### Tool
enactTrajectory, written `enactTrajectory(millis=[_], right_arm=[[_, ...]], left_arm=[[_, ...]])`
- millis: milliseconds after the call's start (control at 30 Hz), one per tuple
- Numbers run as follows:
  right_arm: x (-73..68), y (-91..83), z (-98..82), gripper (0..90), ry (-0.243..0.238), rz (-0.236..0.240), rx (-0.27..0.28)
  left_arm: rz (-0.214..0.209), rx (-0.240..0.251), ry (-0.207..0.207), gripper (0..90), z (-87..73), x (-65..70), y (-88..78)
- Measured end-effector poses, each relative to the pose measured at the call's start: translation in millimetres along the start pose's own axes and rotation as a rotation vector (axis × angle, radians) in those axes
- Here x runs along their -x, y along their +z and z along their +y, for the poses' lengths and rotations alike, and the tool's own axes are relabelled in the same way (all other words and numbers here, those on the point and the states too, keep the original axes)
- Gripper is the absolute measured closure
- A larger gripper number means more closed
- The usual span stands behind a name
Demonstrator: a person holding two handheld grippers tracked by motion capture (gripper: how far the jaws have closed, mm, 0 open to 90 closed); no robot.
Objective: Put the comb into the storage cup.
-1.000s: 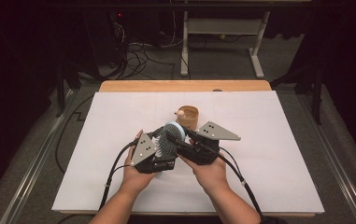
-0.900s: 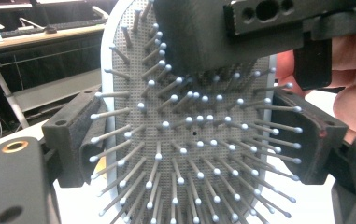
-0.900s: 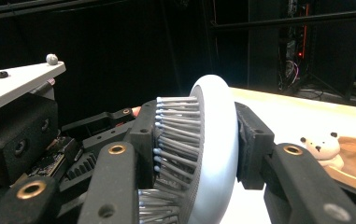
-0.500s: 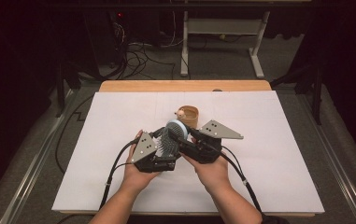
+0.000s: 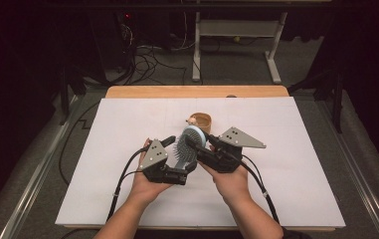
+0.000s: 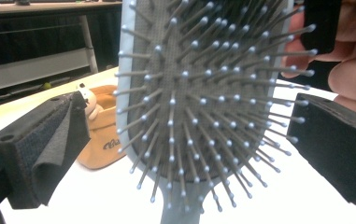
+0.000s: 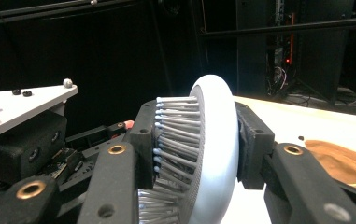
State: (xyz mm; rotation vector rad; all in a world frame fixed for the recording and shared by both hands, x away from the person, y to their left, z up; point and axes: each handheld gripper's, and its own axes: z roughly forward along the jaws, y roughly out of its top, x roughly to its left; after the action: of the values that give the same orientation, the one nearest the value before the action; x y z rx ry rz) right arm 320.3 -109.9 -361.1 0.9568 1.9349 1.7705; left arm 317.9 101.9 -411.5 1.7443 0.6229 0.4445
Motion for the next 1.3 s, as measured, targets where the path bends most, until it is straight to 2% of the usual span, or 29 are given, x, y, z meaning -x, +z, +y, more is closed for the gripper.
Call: enactTrajectory(millis=[167,333,800,1300], right_arm=[[1.9,-2.6,0.3,59.9,-0.003,-0.003,0.009],[4.3,-6.0,1.6,59.8,-0.005,-0.003,0.019],[12.0,-13.8,4.4,59.8,-0.014,-0.037,0.042],[21.4,-22.9,3.5,59.8,-0.02,-0.066,0.052]], left_arm=[[0.007,0.018,-0.004,0.4,-0.2,-1.1,-2.7],[0.004,0.044,0.013,1.7,-3.8,-1.3,-8.7],[-0.007,0.031,0.021,0.5,-14.9,-5.5,-23.2],[0.05,0.018,0.011,0.5,-24.8,-19.2,-33.2]])
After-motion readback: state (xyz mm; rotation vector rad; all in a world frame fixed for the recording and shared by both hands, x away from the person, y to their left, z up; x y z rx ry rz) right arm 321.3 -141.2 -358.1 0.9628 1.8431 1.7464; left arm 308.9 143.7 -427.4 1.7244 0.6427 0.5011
